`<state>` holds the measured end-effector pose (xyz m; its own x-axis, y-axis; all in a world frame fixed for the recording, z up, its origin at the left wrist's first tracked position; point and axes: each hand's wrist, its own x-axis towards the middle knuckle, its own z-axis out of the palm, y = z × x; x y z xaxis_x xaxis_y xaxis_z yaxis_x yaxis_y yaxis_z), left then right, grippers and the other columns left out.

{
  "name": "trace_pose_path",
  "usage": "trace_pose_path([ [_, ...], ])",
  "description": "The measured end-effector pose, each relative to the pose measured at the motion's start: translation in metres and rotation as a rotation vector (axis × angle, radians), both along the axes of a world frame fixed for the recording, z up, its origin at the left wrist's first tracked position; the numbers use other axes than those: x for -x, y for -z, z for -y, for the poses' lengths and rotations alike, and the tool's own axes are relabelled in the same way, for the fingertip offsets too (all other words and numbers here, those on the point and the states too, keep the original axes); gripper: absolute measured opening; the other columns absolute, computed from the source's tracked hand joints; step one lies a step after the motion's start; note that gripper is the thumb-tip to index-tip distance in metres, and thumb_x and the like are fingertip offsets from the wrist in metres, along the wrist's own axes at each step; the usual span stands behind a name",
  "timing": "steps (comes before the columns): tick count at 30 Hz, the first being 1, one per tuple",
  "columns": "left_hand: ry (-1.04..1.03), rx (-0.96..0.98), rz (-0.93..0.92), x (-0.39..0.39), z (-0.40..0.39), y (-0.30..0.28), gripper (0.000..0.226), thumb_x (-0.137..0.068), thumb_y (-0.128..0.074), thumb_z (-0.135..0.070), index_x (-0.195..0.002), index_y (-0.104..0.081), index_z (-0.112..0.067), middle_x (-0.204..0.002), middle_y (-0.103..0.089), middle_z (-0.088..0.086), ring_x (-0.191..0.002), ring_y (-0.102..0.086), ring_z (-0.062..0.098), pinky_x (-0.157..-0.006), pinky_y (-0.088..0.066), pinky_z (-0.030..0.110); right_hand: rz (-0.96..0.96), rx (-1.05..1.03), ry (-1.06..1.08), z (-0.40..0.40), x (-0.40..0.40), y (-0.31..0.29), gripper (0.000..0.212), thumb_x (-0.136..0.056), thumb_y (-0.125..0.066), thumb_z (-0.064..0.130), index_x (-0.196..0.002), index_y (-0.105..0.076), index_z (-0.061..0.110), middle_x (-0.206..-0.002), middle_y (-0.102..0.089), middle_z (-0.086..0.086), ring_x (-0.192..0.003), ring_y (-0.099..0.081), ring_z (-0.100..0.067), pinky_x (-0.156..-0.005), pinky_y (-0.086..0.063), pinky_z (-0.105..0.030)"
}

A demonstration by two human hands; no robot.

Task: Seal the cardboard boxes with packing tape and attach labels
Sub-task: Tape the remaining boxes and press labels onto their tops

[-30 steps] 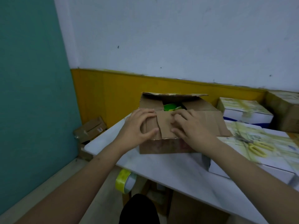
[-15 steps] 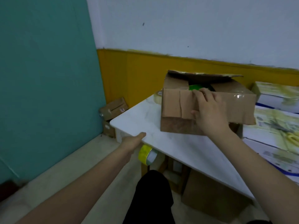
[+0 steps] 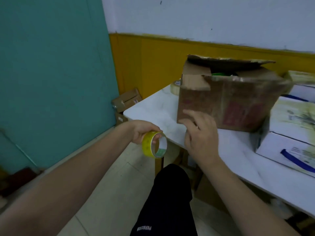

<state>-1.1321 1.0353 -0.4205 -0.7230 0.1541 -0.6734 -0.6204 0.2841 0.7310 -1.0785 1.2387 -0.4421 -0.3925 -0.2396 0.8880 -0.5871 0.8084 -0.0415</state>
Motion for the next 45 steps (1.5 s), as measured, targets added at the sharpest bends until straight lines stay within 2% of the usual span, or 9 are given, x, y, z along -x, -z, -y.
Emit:
trace_pose_path([
  [5,0.032,0.237,-0.152,-0.008,-0.022,-0.019,0.019,-0.102,-0.055,-0.015,-0.087,-0.057,-0.003,-0.051,-0.067,0.005,-0.042,-0.064,0.011,-0.045,-0.055,0.024,0.627,0.441,0.084,0.018,-0.006,0.026,0.028,-0.088,-0.047,0.002,-0.088,-0.074,0.011,-0.087,-0.073,-0.002,-0.079,-0.066,-0.021,-0.069,-0.052,-0.031],
  [9,0.228,0.694,-0.440,-0.005,-0.027,-0.018,0.029,-0.095,-0.061,-0.033,-0.111,-0.057,-0.009,-0.105,-0.063,0.012,-0.091,-0.059,0.024,-0.075,-0.045,0.029,1.120,0.771,-0.001,0.027,0.012,0.027,0.025,-0.083,-0.053,0.010,-0.079,-0.072,-0.006,-0.078,-0.073,-0.016,-0.083,-0.069,-0.033,-0.084,-0.056,-0.044],
  [11,0.249,0.759,-0.492,-0.005,-0.030,-0.017,0.029,-0.096,-0.059,-0.034,-0.112,-0.057,-0.010,-0.104,-0.053,0.009,-0.095,-0.052,0.024,-0.075,-0.037,0.027,1.331,0.921,-0.044,0.032,0.022,0.027,0.032,-0.079,-0.055,0.021,-0.076,-0.067,-0.008,-0.082,-0.073,-0.021,-0.087,-0.070,-0.039,-0.087,-0.056,-0.051],
  [16,0.297,0.808,-0.585,-0.008,-0.038,-0.016,0.029,-0.100,-0.055,-0.033,-0.115,-0.060,-0.009,-0.102,-0.059,0.007,-0.108,-0.056,0.030,-0.076,-0.037,0.026,1.464,1.029,-0.086,0.053,0.026,0.027,0.056,-0.078,-0.055,0.052,-0.076,-0.070,-0.002,-0.085,-0.074,-0.019,-0.088,-0.071,-0.036,-0.091,-0.055,-0.054],
  [20,0.292,0.833,-0.604,-0.012,-0.038,-0.014,0.042,-0.103,-0.051,-0.037,-0.126,-0.060,-0.004,-0.119,-0.063,0.014,-0.112,-0.058,0.030,-0.078,-0.040,0.026,1.526,1.422,-0.187,0.068,0.030,0.034,0.036,-0.093,-0.063,0.035,-0.079,-0.066,0.003,-0.099,-0.071,-0.027,-0.089,-0.070,-0.036,-0.095,-0.054,-0.053],
  [25,0.177,0.639,-0.544,-0.013,-0.032,-0.009,0.038,-0.096,-0.062,-0.033,-0.093,-0.072,0.003,-0.079,-0.076,0.015,-0.073,-0.074,0.028,-0.072,-0.062,0.036,1.492,1.686,-0.183,0.078,0.032,0.041,0.027,-0.089,-0.071,0.030,-0.088,-0.070,0.003,-0.093,-0.074,-0.018,-0.089,-0.071,-0.028,-0.095,-0.055,-0.044],
  [31,0.103,0.445,-0.640,-0.029,-0.027,-0.032,0.018,-0.099,-0.060,-0.029,-0.093,-0.067,-0.014,-0.059,-0.072,0.006,-0.050,-0.070,0.019,-0.043,-0.050,0.018,1.376,1.708,-0.270,0.079,0.033,0.025,0.018,-0.091,-0.070,0.026,-0.094,-0.072,0.009,-0.090,-0.074,-0.011,-0.089,-0.070,-0.024,-0.093,-0.056,-0.038],
  [40,0.006,0.100,-0.763,-0.057,-0.044,-0.047,0.026,-0.096,-0.064,-0.039,-0.110,-0.063,-0.017,-0.063,-0.072,0.012,-0.049,-0.067,0.023,-0.050,-0.055,0.028,0.686,1.495,-0.211,0.059,0.002,-0.028,0.008,-0.092,-0.069,0.021,-0.087,-0.075,0.020,-0.076,-0.074,0.005,-0.069,-0.068,-0.006,-0.066,-0.053,-0.023],
  [45,-0.120,0.086,-1.001,-0.044,-0.056,-0.074,0.048,-0.093,-0.057,-0.059,-0.130,-0.051,-0.029,-0.078,-0.075,0.000,-0.074,-0.072,0.014,-0.074,-0.058,0.038,0.375,1.349,-0.247,0.022,-0.003,-0.080,0.016,-0.094,-0.067,0.015,-0.083,-0.073,0.025,-0.078,-0.074,0.004,-0.074,-0.069,-0.009,-0.070,-0.053,-0.027],
])
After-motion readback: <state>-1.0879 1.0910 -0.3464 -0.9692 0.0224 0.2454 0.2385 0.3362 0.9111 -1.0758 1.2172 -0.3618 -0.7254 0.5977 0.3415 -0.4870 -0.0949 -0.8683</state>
